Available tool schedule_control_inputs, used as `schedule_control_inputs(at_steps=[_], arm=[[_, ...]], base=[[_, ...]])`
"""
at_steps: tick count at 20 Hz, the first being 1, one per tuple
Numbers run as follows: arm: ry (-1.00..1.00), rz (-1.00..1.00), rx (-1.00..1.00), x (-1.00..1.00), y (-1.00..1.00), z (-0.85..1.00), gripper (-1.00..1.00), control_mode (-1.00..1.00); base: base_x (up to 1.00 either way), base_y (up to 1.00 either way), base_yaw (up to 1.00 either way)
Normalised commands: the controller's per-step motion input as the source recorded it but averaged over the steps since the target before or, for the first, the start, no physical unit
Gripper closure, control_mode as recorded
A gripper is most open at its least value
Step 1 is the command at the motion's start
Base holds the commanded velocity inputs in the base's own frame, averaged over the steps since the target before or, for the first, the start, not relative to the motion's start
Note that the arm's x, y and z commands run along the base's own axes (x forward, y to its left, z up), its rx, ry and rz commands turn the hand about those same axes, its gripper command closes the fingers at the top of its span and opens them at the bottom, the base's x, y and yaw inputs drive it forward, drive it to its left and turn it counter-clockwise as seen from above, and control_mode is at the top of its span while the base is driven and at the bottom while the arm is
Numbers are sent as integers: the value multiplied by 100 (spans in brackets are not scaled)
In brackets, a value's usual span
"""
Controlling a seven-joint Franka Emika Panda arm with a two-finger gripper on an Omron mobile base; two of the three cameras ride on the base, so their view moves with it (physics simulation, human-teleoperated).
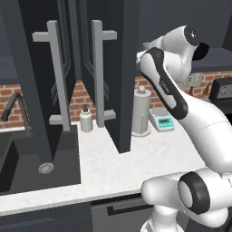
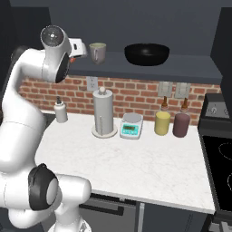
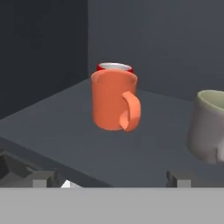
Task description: Gather all objects into one cabinet and sort the glasses and bowls to opposite sides.
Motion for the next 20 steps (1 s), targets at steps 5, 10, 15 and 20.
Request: schedule_control_inputs(at_steps=[5, 10, 15, 20], arm=[[-4, 0, 1, -55, -26, 28, -100, -100], [-2, 0, 0, -72, -37, 34, -100, -100], [-3, -3, 0, -87, -43, 11, -100, -100], [-8, -16, 0, -43, -14, -16, -100, -100]], base=[[0, 0, 0], [0, 0, 0], [0, 0, 0], [0, 0, 0]])
